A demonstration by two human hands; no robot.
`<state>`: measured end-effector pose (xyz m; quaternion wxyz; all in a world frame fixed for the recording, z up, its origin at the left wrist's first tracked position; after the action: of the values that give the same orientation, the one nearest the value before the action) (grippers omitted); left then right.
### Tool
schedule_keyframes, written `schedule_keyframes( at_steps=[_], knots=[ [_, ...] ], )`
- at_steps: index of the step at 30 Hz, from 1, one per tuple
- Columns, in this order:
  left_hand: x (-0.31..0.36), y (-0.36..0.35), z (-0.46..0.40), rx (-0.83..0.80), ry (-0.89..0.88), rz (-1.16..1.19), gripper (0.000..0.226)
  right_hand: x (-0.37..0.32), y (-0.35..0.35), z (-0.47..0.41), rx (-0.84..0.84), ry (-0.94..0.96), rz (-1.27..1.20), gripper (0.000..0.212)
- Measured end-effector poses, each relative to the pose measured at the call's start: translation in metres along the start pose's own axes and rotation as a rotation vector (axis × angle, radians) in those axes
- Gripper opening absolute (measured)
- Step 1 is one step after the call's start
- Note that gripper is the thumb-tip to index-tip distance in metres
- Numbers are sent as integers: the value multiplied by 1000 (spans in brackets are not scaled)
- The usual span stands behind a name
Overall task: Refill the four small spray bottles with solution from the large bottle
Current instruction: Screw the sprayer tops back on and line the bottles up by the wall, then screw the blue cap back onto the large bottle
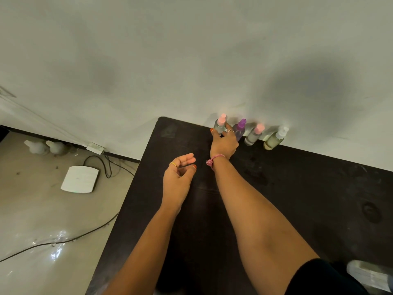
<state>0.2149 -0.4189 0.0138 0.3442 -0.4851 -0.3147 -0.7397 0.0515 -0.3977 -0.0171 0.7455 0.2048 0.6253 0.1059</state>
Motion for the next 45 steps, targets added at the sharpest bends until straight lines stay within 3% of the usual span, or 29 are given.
schedule_keyframes(
  at_steps=[9, 17, 28, 45],
  knots=[
    [-6, 1, 11, -17, 4, -13, 32, 14, 13, 14, -73, -35, -20, 56],
    [-6, 2, 42, -75, -10, -54, 31, 46, 72, 48, -121, 31, -46, 40],
    [-12, -27, 145, -274, -68, -149, 29, 87, 238, 97, -131, 81, -7, 29],
    [-43, -132, 295, -487, -86, -276, 27, 217, 477, 100, -14, -113, 111, 28]
  ],
)
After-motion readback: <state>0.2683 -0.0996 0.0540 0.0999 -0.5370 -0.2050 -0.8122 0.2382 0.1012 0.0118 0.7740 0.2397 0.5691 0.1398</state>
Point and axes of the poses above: each hand's wrist, its own z-axis away from the middle knuckle, its own y-axis out of the back of the hand, x = y × z, the point moved 1 cm from there along -z, towards the middle knuckle, and after that the axes turned 8 degrees about x, right-handed, at the moved point
